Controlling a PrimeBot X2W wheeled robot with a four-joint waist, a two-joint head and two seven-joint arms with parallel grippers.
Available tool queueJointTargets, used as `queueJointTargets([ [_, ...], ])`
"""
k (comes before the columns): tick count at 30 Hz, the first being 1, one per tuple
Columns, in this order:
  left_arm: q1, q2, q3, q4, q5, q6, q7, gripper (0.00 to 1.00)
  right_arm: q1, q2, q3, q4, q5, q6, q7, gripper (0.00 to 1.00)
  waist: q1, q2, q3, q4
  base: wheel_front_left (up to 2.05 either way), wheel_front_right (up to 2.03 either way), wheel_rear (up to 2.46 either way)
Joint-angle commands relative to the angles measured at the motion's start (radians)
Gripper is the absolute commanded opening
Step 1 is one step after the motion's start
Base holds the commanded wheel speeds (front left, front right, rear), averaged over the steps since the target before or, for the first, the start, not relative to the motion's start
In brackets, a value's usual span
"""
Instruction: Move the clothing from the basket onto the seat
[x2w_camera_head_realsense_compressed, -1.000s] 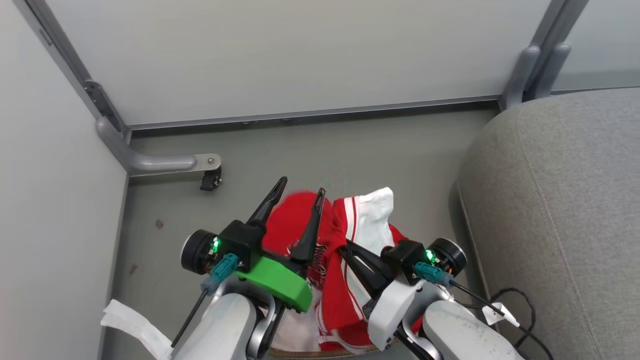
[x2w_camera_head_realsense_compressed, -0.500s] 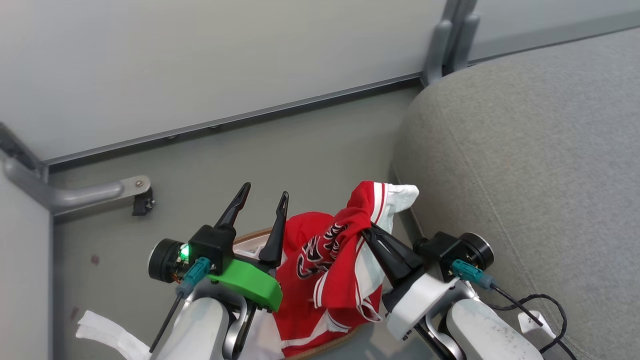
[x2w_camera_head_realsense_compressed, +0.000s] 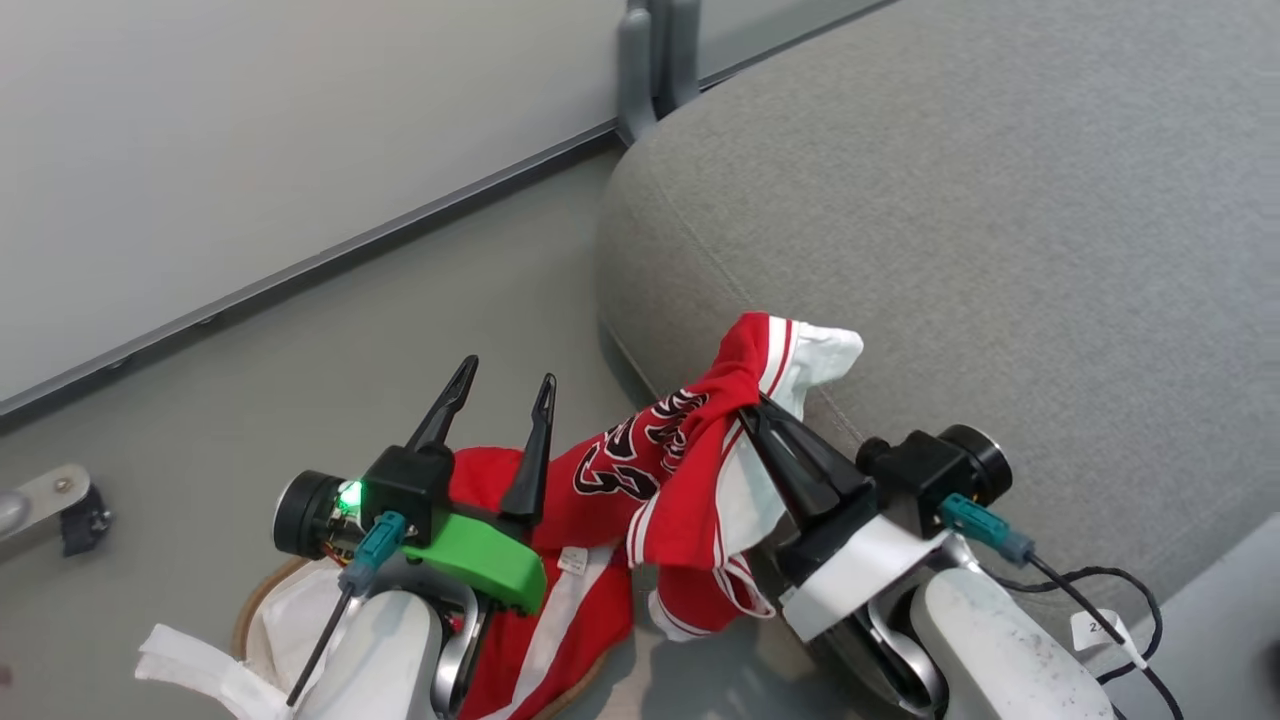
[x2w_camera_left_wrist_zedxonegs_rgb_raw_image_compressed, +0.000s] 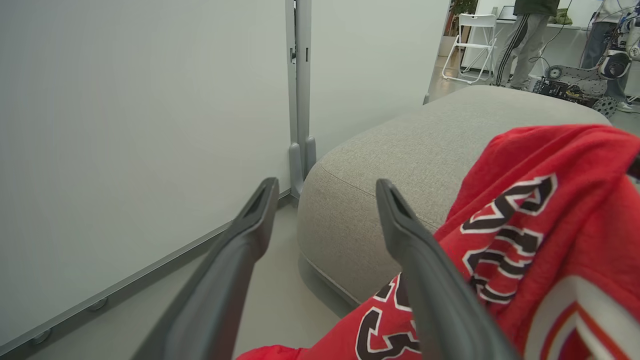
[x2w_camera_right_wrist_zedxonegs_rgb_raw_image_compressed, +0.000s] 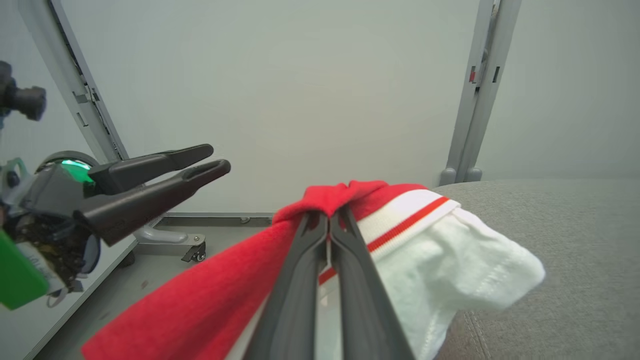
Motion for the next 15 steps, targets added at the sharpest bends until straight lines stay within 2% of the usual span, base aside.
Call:
queueJointTargets([
  [1,-0.002,0.006,-0.011,-0.002,0.008,-0.004,-0.001,1.00,-0.012,-0.004,-0.021,-0.021,-0.007,-0.001,-0.002,0.00,0.0000,-0.0001,0.027,-0.091,0.00,0.00,0.00],
  [8,-0.042,0.021,-0.057,-0.001,-0.005,-0.004,-0.001,1.00,-0.081,-0.046,-0.132,-0.110,-0.052,-0.001,-0.002,0.00,0.0000,-0.0001,0.078,-0.106,0.00,0.00,0.00],
  [15,-0.078,0.052,-0.085,-0.022,-0.009,-0.004,-0.001,1.00,-0.289,-0.148,-0.223,-0.154,-0.115,-0.001,-0.002,0.00,0.0000,-0.0001,0.151,-0.110,0.00,0.00,0.00],
])
